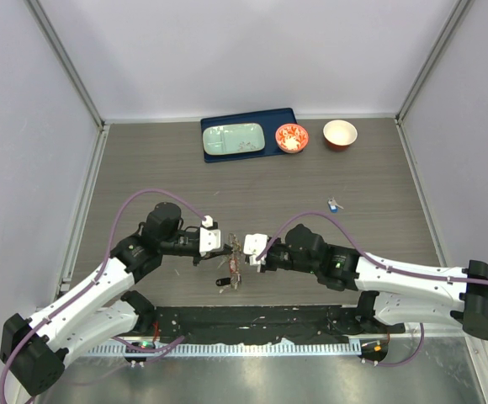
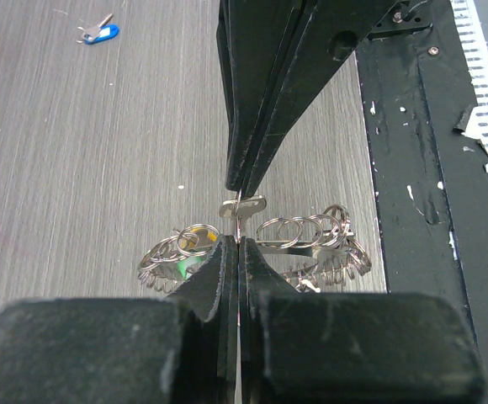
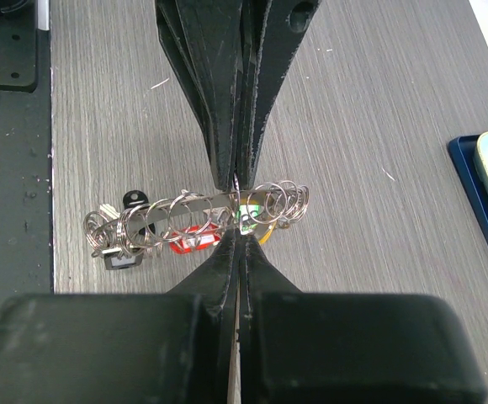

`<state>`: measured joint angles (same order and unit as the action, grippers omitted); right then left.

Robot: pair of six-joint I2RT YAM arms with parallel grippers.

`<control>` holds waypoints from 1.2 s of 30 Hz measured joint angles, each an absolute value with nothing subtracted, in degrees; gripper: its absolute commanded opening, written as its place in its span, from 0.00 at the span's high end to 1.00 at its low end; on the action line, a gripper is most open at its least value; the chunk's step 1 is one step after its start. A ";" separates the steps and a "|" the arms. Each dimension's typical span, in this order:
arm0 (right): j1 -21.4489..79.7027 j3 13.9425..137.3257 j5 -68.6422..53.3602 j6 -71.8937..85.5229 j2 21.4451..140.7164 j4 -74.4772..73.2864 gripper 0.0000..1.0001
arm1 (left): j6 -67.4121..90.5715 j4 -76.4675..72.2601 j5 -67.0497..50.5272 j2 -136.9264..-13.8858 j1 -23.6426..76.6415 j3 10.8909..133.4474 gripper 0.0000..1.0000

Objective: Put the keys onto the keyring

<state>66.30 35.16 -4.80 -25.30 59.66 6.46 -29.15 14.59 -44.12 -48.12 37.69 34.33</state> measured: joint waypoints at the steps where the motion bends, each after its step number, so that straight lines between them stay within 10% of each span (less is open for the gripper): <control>1: 66.30 35.16 -4.86 -25.30 59.70 6.46 0.99 | -29.17 14.59 -44.16 -48.12 37.69 34.33 1.00; 36: 66.30 35.27 -4.49 -25.30 58.74 6.17 0.99 | -29.15 14.59 -44.16 -48.29 37.69 34.33 1.00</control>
<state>66.30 35.27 -4.49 -25.30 58.74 6.17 -29.15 14.59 -44.16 -48.29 37.69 34.33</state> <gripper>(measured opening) 0.031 0.013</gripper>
